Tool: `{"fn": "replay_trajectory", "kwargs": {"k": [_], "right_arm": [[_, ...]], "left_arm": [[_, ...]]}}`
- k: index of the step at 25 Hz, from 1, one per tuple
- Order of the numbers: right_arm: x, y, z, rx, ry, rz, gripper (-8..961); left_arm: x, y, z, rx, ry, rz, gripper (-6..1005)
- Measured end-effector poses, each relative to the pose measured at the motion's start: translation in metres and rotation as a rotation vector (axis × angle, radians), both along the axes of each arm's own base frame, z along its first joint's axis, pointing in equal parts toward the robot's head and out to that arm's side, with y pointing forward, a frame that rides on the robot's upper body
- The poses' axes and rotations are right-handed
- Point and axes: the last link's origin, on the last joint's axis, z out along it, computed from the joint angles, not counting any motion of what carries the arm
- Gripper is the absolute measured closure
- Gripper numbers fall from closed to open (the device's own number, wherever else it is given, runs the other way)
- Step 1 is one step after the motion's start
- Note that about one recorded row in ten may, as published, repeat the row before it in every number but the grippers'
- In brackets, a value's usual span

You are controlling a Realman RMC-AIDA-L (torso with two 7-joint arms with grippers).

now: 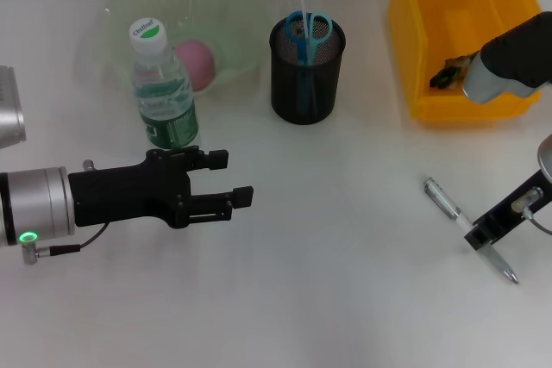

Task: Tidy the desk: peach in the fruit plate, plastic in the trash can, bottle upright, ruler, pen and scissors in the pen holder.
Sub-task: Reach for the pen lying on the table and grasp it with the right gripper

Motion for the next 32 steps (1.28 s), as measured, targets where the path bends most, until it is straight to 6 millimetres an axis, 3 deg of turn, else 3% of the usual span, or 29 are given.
{"fn": "replay_trajectory", "kwargs": {"k": [9, 14, 20, 28, 32], "right_arm": [[0.002, 0.0, -0.002, 0.001, 0.006, -0.006, 748], [0.0, 0.0, -0.001, 0.004, 0.011, 0.001, 842], [-0.007, 0.001, 0.003, 0.019, 0.028, 0.024, 843], [-0.014, 0.002, 0.015, 0.027, 0.089, 0.038, 955], [-0.013, 0.001, 0.02, 0.019, 0.048, 0.023, 941]], "left_arm": [[-0.001, -0.001, 0.0, -0.001, -0.002, 0.003, 219], [-0.002, -0.002, 0.0, 0.001, -0.002, 0.008, 219], [-0.002, -0.002, 0.001, 0.003, -0.003, 0.005, 219], [-0.001, -0.003, 0.003, 0.001, -0.007, -0.002, 220], [0.001, -0.001, 0.003, 0.001, -0.009, -0.007, 220]]}}
